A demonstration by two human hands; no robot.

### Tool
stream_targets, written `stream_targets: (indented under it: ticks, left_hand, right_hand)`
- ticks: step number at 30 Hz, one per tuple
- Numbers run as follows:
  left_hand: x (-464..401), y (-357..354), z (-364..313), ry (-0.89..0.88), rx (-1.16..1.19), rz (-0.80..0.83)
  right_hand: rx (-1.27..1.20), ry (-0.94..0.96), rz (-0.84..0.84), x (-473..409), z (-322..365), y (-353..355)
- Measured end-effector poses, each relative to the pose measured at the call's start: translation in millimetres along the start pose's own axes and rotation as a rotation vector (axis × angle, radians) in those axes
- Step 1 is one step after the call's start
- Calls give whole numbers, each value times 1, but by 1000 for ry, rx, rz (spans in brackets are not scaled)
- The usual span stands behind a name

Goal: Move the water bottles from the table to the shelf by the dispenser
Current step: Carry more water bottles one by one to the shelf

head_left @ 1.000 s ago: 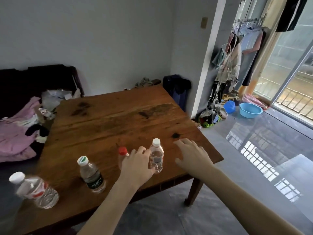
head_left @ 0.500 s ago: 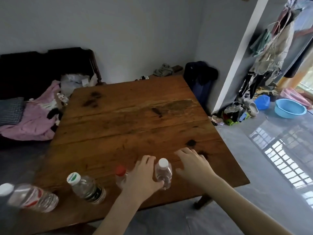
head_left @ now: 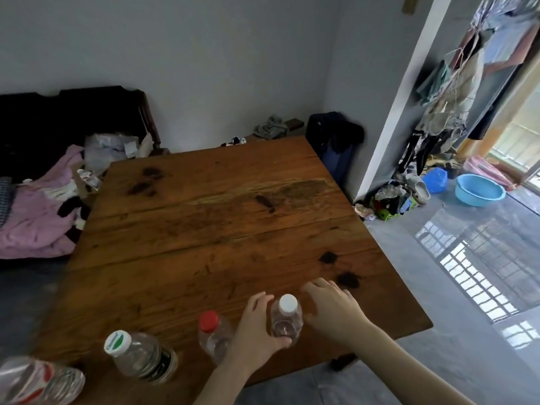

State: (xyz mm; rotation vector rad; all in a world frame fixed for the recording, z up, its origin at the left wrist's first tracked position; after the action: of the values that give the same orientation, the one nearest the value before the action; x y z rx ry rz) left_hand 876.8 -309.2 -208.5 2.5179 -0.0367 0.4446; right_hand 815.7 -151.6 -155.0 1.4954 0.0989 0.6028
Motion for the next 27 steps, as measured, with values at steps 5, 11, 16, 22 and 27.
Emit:
stream_targets:
  ticks: [5, 11, 16, 22, 27]
  left_hand:
    - [-6, -20, 18, 18, 285, 41]
    - [-16, -33, 27, -28, 417, 73]
    - [-14, -29, 26, -61, 409, 31]
    - [2, 7, -47, -234, 433, 30]
    - [12, 37, -107, -392, 402, 11]
  right_hand:
    - [-2, -44, 55, 2, -8, -18]
    - [-56, -113, 151, 7, -17, -44]
    - [-142, -174, 182, 12, -23, -60]
    - [-895, -383, 290, 23, -40, -73]
    - [-1913, -567, 519, 45, -32, -62]
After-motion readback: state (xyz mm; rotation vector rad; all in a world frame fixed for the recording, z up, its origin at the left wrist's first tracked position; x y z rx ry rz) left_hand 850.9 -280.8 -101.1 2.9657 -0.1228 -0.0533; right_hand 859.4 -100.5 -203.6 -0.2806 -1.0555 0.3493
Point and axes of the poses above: each hand's wrist, its own x-axis away from the middle knuckle, its own y-axis out of the back of the hand, z = x × y, the point moved 5 cm from there along -x, towards the middle knuckle, and after that the axes turned 9 degrees about x, right-handed, at the moved point
